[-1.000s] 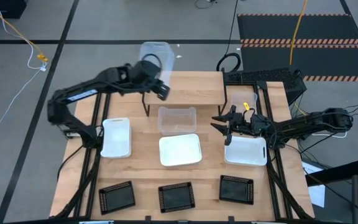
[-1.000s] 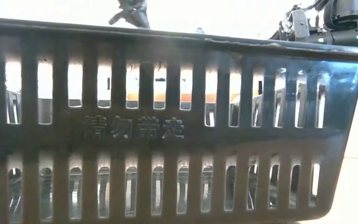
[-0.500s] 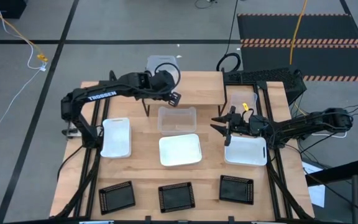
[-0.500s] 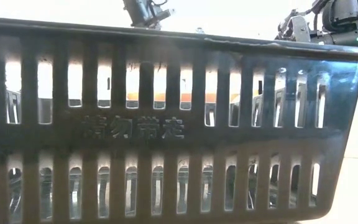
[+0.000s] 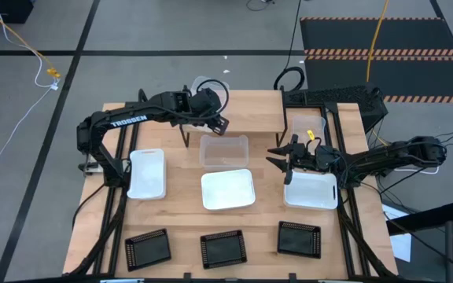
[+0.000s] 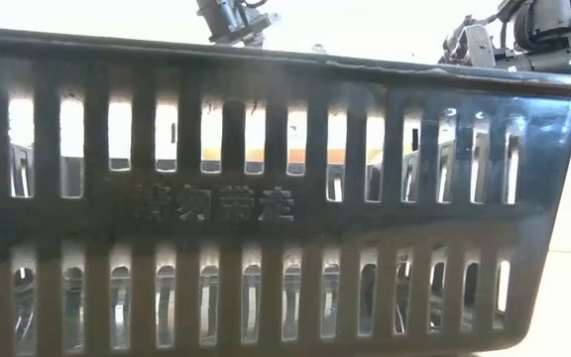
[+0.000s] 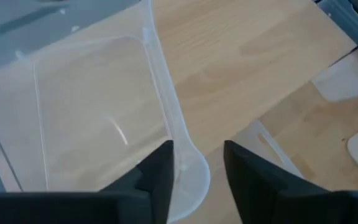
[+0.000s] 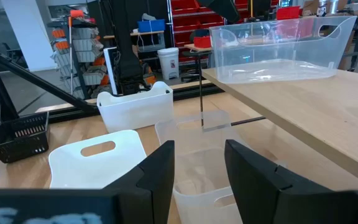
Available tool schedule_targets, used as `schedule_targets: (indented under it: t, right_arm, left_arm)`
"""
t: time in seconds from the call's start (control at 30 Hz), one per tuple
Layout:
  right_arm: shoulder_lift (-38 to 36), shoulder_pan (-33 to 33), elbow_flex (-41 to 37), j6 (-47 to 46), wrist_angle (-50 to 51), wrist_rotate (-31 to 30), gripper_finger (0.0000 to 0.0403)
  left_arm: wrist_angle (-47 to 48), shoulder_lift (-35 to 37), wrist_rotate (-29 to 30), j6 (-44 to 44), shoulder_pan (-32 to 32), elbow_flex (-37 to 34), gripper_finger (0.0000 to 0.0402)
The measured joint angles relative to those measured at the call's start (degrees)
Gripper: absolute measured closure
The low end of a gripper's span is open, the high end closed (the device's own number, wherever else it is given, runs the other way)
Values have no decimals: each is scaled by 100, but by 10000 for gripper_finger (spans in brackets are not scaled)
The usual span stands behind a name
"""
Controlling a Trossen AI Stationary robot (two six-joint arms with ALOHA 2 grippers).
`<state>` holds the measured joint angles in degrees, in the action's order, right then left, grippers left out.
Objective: Stack baskets on shelf by color
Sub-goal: Put the left transparent bin on the shelf
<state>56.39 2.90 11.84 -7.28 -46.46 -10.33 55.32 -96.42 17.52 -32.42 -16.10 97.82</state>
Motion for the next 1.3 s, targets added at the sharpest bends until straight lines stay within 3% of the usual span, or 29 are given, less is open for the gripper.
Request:
schedule_targets:
  t: [0.23, 0.4, 0.57, 0.97, 1.07, 1.3]
  right_arm:
    - [-1, 0, 0, 48, 0, 4, 268]
    - [1, 0, 0, 46, 2, 7, 268]
    - [0, 0, 0, 3, 4, 36, 268]
    - [0, -4, 0, 36, 4, 161, 268]
    - [1, -4, 0, 63, 4, 162, 268]
    - [0, -4, 0, 65, 4, 160, 268]
  left_arm:
    - [-24, 364, -297, 3631, 96, 0, 219]
    - [657, 704, -274, 5213, 218, 0, 218]
    - [1532, 721, -249, 5745, -15, -29, 218]
    - [1444, 664, -272, 6426, -800, -540, 222]
    - [1445, 671, -555, 6426, -937, -607, 255]
    - [1419, 671, -898, 5914, -935, -623, 387]
